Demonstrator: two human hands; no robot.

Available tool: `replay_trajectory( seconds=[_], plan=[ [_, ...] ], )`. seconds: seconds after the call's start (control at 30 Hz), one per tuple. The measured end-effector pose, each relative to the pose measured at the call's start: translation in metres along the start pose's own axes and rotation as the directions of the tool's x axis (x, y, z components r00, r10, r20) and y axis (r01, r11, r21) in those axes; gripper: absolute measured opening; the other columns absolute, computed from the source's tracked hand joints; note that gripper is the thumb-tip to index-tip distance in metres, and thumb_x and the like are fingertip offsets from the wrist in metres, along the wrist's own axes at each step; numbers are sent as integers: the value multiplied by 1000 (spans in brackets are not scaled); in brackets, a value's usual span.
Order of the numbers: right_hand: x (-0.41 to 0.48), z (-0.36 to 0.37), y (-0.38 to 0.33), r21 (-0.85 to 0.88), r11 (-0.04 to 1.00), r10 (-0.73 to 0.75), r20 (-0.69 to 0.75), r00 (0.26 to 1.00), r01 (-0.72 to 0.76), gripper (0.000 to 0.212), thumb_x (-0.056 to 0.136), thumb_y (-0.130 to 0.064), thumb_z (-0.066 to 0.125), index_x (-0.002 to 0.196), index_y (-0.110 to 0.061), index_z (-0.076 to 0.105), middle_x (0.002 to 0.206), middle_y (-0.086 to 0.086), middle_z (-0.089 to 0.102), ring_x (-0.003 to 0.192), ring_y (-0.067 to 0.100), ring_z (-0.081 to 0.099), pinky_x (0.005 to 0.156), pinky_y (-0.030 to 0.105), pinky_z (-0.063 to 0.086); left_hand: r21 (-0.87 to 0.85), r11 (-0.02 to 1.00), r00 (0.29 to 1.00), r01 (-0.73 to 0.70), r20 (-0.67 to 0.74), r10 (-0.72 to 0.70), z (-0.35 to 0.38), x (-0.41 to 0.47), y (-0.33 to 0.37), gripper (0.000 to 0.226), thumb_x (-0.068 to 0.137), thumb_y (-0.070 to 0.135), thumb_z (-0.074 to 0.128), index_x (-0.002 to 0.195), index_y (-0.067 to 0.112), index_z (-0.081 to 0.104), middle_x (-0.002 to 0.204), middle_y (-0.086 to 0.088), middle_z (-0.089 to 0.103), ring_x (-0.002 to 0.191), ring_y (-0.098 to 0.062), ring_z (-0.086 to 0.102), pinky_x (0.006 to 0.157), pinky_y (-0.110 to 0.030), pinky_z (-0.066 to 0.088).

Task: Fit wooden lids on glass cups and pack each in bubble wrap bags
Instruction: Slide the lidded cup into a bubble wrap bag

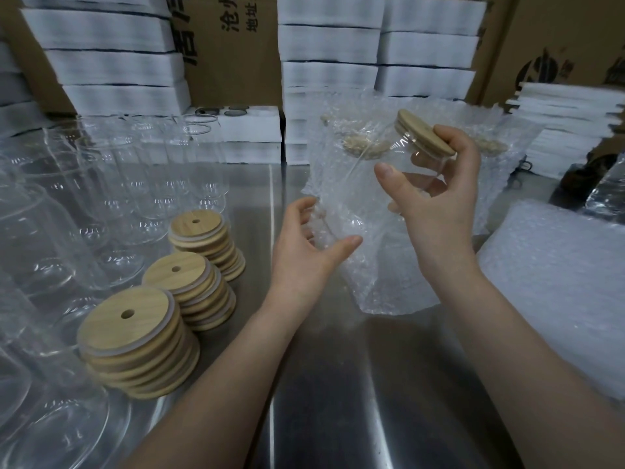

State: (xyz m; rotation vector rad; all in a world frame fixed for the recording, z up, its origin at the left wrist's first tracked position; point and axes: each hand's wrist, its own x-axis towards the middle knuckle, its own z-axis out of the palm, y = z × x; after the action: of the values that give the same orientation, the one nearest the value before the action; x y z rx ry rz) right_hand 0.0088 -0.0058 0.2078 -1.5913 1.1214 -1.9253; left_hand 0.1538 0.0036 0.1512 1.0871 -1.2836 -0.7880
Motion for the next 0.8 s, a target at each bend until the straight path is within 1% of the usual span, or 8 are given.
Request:
replay_trajectory(
  seconds=[0.13,0.27,0.37,0.47,0.53,0.63,0.7,0.8],
  plan=[
    [-1,0,0,-13,1000,6,9,1000,-5,64,75,-40,81,128,-30,45,128,3,53,110,24,61,82,50,57,-64,998,1000,-22,-7,22,1,-2,4,65,66,36,86,121,25,54,119,9,64,109,-8,65,96,-39,54],
    [-2,1,-1,7,1000,16,23,1000,-17,60,77,-36,81,126,-30,47,127,5,55,109,25,61,82,50,57,-115,993,1000,-21,17,23,2,-4,6,66,62,48,81,118,26,54,121,5,65,112,-12,64,99,-44,52],
    [-3,2,-3,24,1000,17,34,999,-18,57,77,-34,81,123,-34,47,126,6,55,107,23,62,83,50,57,-160,987,999,-27,22,31,2,-5,7,67,67,43,81,123,22,50,124,0,64,113,-14,64,100,-45,51],
    [-3,3,-2,22,1000,-14,54,998,13,57,77,-33,81,123,-33,47,126,6,55,109,22,62,84,47,57,-200,979,999,-40,17,45,2,-5,7,66,73,31,80,128,19,45,124,-1,64,112,-12,65,97,-38,54],
    [-4,4,-1,31,999,-29,60,998,28,60,76,-34,81,125,-28,49,124,0,55,106,12,62,83,37,58,-220,974,998,-59,8,63,2,-5,7,66,74,28,79,129,18,43,123,-2,65,111,-12,65,94,-35,55],
    [-5,6,1,21,998,-55,69,996,54,63,73,-39,82,126,-27,51,118,-16,55,98,-1,61,81,22,53,-216,972,996,-87,11,92,2,-6,9,70,71,36,81,128,24,43,125,-5,63,115,-17,63,99,-42,52],
    [-5,7,2,15,999,-52,80,995,51,62,69,-44,81,122,-33,51,115,-18,58,101,3,62,85,27,54,-209,973,994,-102,11,107,1,-6,10,70,69,40,80,128,28,43,127,-6,62,119,-19,61,100,-42,51],
    [-6,7,4,6,999,-41,115,993,40,61,67,-49,81,120,-37,52,116,-18,59,105,9,62,91,37,55,-193,972,990,-137,-7,138,1,-6,10,70,73,33,81,130,30,42,125,1,62,116,-11,62,95,-31,53]
  ],
)
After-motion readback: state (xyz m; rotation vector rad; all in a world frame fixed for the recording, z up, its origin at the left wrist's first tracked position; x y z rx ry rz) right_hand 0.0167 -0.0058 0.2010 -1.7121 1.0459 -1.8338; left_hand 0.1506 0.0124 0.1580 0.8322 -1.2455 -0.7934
